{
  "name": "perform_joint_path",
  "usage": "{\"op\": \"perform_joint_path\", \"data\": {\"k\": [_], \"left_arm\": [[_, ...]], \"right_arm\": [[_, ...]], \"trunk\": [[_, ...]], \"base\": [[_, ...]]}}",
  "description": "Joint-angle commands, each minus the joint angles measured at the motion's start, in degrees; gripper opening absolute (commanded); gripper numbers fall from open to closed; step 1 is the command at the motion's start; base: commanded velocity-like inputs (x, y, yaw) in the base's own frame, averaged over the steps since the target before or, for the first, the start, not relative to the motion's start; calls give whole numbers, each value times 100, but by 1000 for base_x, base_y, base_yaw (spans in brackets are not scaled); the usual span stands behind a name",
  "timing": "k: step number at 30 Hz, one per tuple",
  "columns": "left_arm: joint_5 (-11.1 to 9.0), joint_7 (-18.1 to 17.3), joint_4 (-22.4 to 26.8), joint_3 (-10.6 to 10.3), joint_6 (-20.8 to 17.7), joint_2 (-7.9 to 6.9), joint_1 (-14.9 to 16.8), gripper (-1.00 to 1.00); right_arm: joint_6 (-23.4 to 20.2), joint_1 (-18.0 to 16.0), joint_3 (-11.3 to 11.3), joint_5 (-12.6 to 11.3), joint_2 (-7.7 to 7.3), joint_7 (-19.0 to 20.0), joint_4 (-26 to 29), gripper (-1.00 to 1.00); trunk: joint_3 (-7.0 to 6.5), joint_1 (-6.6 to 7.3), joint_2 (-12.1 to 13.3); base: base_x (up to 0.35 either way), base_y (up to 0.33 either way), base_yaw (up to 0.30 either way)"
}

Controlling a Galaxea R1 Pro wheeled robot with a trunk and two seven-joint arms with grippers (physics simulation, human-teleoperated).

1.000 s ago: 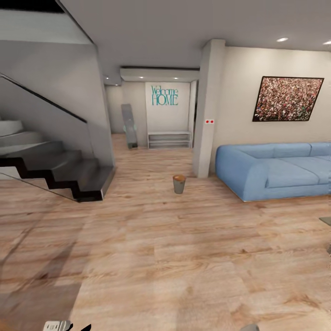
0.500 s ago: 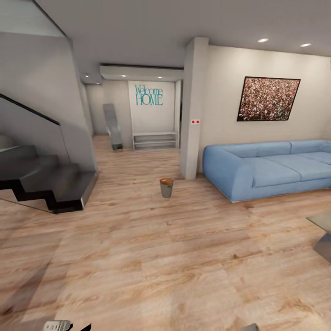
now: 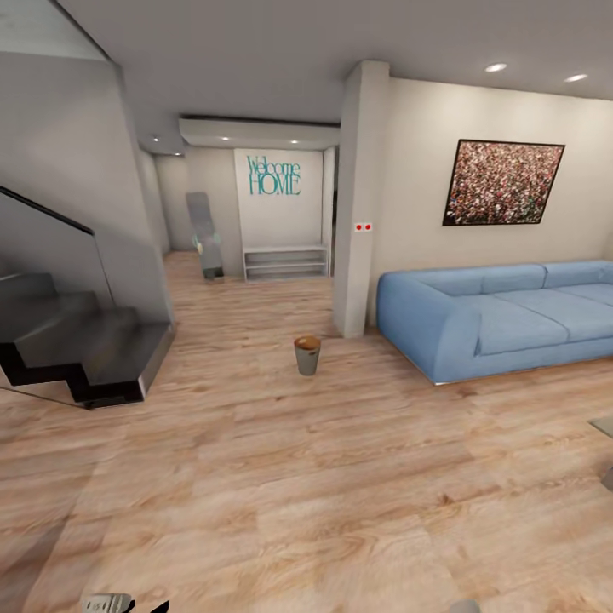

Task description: Put the three can of soda from the living room inside the tash can in the kitchen.

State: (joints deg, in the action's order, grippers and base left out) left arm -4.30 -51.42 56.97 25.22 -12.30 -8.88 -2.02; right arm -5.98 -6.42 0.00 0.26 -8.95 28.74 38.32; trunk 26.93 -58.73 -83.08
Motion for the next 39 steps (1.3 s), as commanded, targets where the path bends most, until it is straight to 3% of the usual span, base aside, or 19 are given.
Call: {"op": "perform_joint_path", "data": {"k": [1,20,39], "left_arm": [[1,0,0,0,0,0,0,100],[2,1,-10,0,0,0,1,100],[4,0,-11,0,0,0,0,100]], "right_arm": [[0,0,0,0,0,2,0,100],[0,0,0,0,3,-9,0,100],[0,0,0,0,3,-11,0,100]], "trunk": [[0,0,0],[9,0,0],[72,0,0]], "base": [[347,0,0],[347,0,13],[347,0,160]]}}
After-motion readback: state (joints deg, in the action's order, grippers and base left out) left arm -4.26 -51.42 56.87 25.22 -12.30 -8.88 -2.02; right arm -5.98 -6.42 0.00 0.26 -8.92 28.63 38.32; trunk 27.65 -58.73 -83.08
